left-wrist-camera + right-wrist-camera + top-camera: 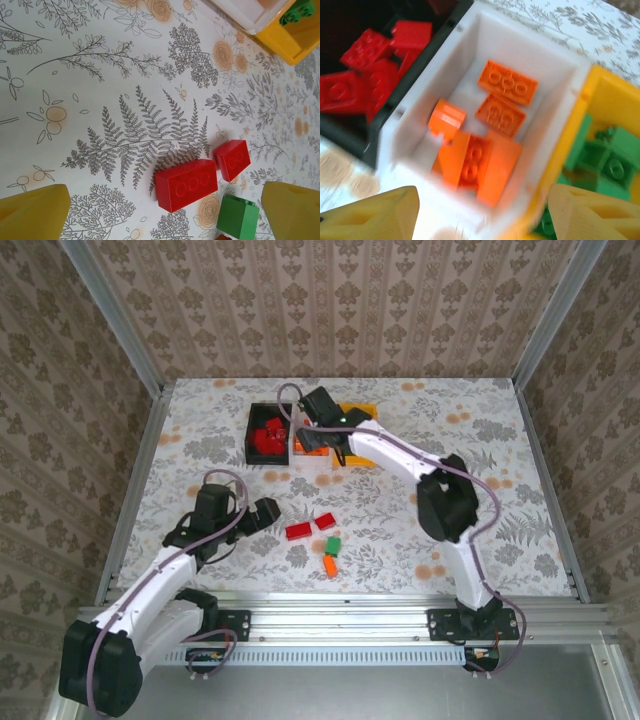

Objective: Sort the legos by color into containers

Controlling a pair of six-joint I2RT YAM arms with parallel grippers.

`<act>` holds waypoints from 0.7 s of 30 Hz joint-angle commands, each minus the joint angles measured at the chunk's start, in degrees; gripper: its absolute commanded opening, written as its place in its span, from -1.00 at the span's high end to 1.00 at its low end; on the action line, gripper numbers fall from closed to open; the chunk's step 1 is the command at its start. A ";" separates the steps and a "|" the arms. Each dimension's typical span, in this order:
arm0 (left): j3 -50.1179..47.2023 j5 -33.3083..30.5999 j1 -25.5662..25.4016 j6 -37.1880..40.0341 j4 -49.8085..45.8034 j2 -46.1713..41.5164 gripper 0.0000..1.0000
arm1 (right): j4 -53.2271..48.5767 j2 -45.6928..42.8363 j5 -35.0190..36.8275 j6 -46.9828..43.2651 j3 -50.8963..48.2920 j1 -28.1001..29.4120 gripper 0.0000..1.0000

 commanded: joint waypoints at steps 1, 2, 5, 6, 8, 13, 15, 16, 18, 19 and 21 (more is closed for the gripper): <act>1.05 -0.75 -2.04 1.45 -0.15 0.93 -1.00 | 2.75 -11.71 2.65 4.03 -13.32 3.58 -0.38; 0.96 -1.73 -2.94 1.20 -0.51 1.22 -1.00 | 3.45 -14.33 1.73 5.41 -18.46 4.52 -0.38; 1.90 -6.66 -6.88 1.41 -3.72 2.60 -0.97 | 4.58 -19.23 -0.71 8.72 -30.11 6.32 -0.44; 2.85 -8.66 -8.53 2.08 -5.03 3.57 -0.95 | 4.60 -20.40 -0.56 9.66 -33.15 6.49 -0.44; 5.43 -12.95 -12.61 3.77 -6.99 6.24 -0.87 | 5.39 -22.82 1.02 9.98 -38.08 6.12 -0.45; 13.69 -21.65 -20.46 15.59 -12.47 16.71 -0.63 | 6.16 -27.84 0.67 9.48 -43.85 2.67 -0.46; 16.41 -24.06 -23.40 20.28 -14.54 20.20 -0.61 | 6.91 -29.43 -0.14 9.32 -45.00 0.76 -0.46; 17.58 -24.21 -24.55 21.78 -15.75 21.74 -0.62 | 7.40 -30.02 -0.50 9.29 -45.45 -0.07 -0.46; 19.20 -24.84 -26.94 23.78 -17.60 24.78 -0.63 | 8.57 -31.12 -1.41 9.24 -46.20 -1.72 -0.46; 19.62 -24.54 -27.63 24.56 -18.03 25.94 -0.63 | 9.19 -31.56 -1.65 9.31 -46.52 -2.22 -0.46; 20.67 -25.62 -28.33 25.38 -19.39 28.68 -0.63 | 10.30 -32.20 -1.96 9.32 -46.99 -3.28 -0.47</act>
